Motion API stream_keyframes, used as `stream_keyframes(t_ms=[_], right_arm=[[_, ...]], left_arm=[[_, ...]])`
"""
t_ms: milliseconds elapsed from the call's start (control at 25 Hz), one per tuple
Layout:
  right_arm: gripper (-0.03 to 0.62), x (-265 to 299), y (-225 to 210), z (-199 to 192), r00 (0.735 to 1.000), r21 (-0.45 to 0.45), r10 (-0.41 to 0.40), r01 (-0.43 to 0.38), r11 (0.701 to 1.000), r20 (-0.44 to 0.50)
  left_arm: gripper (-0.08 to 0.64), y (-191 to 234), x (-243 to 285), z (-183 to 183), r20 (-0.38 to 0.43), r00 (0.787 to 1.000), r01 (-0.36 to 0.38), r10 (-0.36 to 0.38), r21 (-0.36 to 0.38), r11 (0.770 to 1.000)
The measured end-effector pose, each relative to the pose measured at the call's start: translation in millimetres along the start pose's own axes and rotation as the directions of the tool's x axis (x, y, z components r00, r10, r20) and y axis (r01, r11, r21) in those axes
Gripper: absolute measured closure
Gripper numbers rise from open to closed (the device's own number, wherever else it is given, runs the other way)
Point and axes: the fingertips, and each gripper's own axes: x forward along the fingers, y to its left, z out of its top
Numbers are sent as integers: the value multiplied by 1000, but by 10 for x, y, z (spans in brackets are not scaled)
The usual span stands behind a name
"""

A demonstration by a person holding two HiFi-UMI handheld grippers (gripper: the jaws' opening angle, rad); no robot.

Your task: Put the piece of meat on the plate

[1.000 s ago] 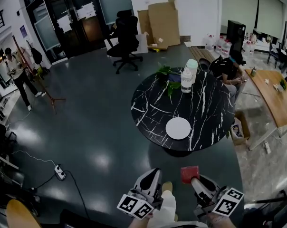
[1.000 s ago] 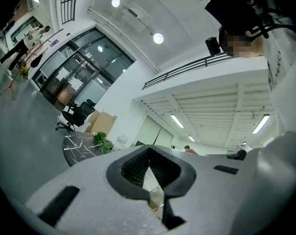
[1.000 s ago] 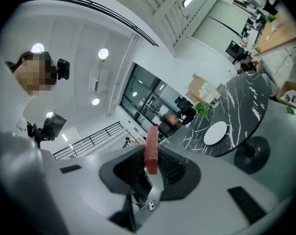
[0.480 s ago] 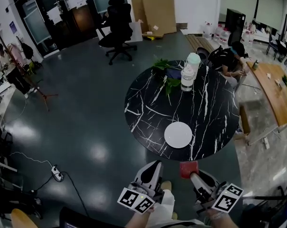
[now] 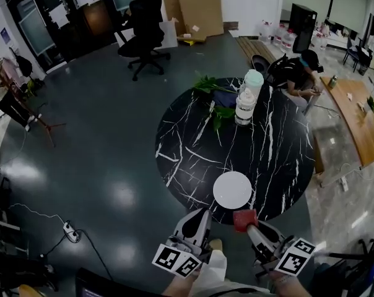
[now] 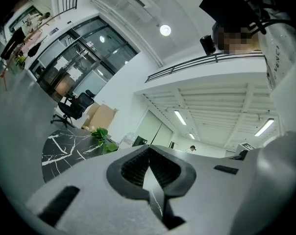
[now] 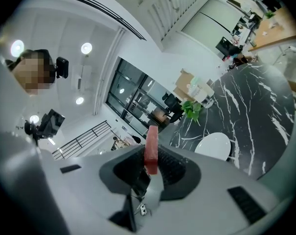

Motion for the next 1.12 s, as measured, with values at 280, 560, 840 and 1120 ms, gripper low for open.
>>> stream_keyframes(t_ms=[280,560,840,1120], right_arm=[[511,276,-276,63,999,23,-32,32,999,-12],[511,412,-676,-8,996,61,-72,75,995,-52],[511,678,-1040,-104,990,82,-38,49,995,-134],[511,911,-1458,-235,974,177,-34,74,981,-223]], left_arm=[[552,298,259,-104,-28,1000,15,-15,-3,1000],[552,547,386,-354,-47,998,-32,31,-26,999],[552,764,618,-505,-20,998,-65,66,34,997],[552,841,725,-738,-42,996,-68,73,109,992]])
